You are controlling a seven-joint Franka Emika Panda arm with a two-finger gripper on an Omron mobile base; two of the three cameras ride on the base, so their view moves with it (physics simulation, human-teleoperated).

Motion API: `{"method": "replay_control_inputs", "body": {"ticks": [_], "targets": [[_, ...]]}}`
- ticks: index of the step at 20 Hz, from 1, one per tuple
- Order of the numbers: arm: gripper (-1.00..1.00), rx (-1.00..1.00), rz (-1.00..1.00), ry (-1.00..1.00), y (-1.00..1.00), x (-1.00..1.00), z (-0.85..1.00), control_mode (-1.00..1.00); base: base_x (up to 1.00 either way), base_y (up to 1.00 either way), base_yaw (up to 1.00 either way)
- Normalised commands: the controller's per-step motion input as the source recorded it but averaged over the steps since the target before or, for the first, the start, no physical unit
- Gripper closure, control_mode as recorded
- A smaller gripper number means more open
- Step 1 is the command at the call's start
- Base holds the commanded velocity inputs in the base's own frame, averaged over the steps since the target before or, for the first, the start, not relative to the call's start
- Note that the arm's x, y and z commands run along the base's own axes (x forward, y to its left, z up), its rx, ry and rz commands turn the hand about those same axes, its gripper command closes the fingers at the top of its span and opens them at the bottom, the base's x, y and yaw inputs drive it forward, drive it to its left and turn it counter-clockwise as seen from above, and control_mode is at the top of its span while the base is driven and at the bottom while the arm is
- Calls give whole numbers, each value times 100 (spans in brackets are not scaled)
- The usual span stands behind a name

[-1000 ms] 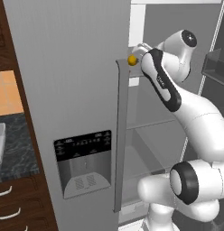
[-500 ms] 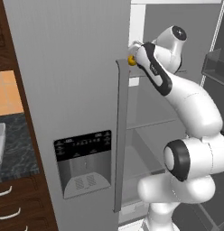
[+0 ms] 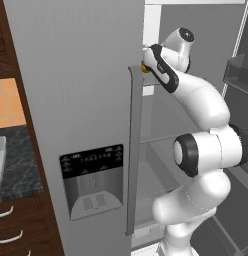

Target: Place one lemon and one chicken drumstick in each tupperware on the nearby counter, to pack two identical lunches.

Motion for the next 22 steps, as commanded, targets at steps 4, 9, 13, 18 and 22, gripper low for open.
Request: {"method": "replay_control_inputs", "body": {"ticks": [4,9,13,18,22], "targets": [[-100,0,0,3,0,61,-16,-100,0,0,0],[-100,-3,0,1,13,35,-38,-100,0,0,0],[-100,-7,0,4,30,3,-57,-100,0,0,0],[100,-7,0,6,34,12,-63,-100,0,0,0],[100,-4,0,3,12,2,-41,-100,0,0,0]]}}
